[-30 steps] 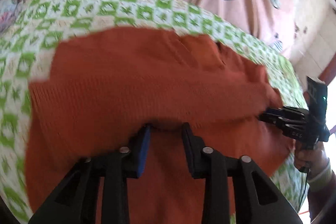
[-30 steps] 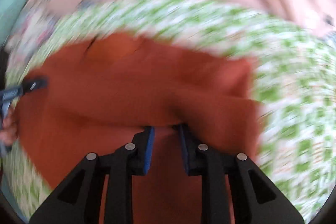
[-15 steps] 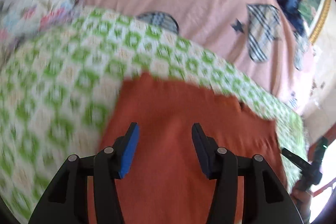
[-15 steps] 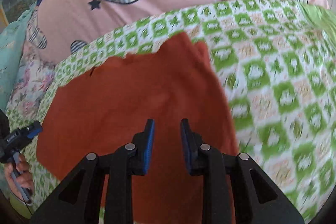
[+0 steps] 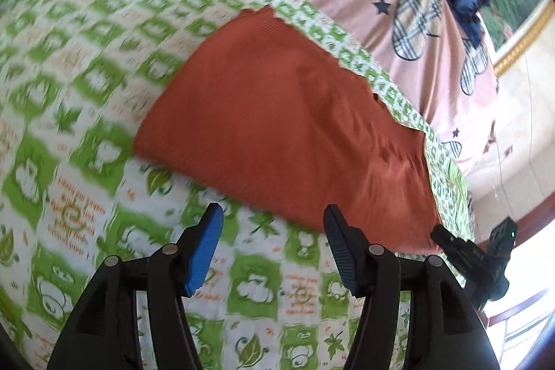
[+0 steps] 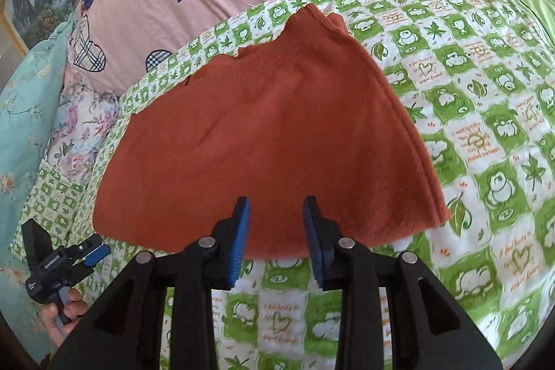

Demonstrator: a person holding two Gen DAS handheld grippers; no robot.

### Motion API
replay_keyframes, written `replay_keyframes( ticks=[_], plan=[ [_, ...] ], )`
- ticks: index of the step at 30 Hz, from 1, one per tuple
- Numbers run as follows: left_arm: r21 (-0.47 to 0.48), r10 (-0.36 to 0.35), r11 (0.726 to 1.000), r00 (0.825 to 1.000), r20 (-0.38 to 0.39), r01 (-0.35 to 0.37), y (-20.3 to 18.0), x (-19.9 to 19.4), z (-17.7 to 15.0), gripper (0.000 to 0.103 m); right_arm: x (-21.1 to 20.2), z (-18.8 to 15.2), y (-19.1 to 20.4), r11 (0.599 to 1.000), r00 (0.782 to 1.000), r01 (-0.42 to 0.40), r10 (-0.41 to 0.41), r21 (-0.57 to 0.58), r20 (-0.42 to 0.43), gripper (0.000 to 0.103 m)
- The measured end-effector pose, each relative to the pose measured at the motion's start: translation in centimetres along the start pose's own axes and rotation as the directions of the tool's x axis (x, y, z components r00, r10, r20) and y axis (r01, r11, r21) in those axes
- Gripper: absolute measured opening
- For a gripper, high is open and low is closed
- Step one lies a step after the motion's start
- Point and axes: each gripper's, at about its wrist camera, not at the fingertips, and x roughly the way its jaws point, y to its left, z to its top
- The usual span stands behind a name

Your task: Fold small clothes

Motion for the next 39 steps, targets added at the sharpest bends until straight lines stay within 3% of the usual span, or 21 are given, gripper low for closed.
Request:
replay_keyframes(
  ticks=[7,18,20,21,22,23,28,32,34,36,39],
  plan=[
    [-0.086,-0.008,0.996,1.000,0.014,0.009,1.5,1.1,0.2,0.063,0.2,-0.5,0.9,1.000,1.000,-0.027,0.027,-0.012,-0.016,0.035],
    [-0.172,0.016,0.985,0.995,0.094,0.001,2.9,3.2,3.9,0.063,1.1,0.5,1.5,0.998,0.998,-0.060,0.059,-0.018,-0.035,0.036],
    [-0.168,0.032,0.986,0.994,0.104,-0.014,2.7,3.4,4.4,0.059,1.6,0.9,1.3,0.998,0.997,-0.067,0.066,-0.015,-0.042,0.036],
    [-0.158,0.045,0.987,0.994,0.104,-0.028,2.5,3.6,4.7,0.047,1.8,1.2,1.2,0.997,0.996,-0.074,0.074,-0.013,-0.045,0.036],
    [-0.134,0.058,0.990,0.993,0.100,-0.045,2.1,3.8,5.0,0.033,2.0,1.5,0.9,0.997,0.995,-0.084,0.083,-0.003,-0.047,0.036],
    [-0.111,0.054,0.993,0.994,0.092,-0.044,1.8,3.9,5.3,0.008,2.1,1.9,0.7,0.994,0.993,-0.105,0.106,0.012,-0.047,0.036],
    [0.040,0.001,0.999,0.989,0.151,-0.007,-3.1,2.0,6.0,0.006,2.6,4.4,-0.5,0.982,0.980,-0.186,0.189,0.043,-0.060,0.036],
    [0.200,-0.077,0.979,0.987,0.138,0.049,-9.4,1.9,5.6,0.006,3.4,6.6,-0.7,0.971,0.967,-0.231,0.236,0.061,-0.094,0.036],
    [0.275,-0.099,0.959,0.989,0.112,0.065,-12.5,2.9,4.7,0.006,4.2,7.7,-0.6,0.955,0.949,-0.284,0.292,0.081,-0.117,0.044],
    [0.351,-0.082,0.935,0.993,0.080,0.049,-15.2,4.8,3.3,0.006,5.5,8.7,-0.4,0.922,0.911,-0.367,0.383,0.125,-0.151,0.068],
    [0.437,-0.036,0.899,0.999,0.023,0.022,-17.8,8.5,0.7,0.006,7.4,9.9,1.1,0.923,0.901,-0.374,0.385,0.091,-0.198,0.072]
  ],
)
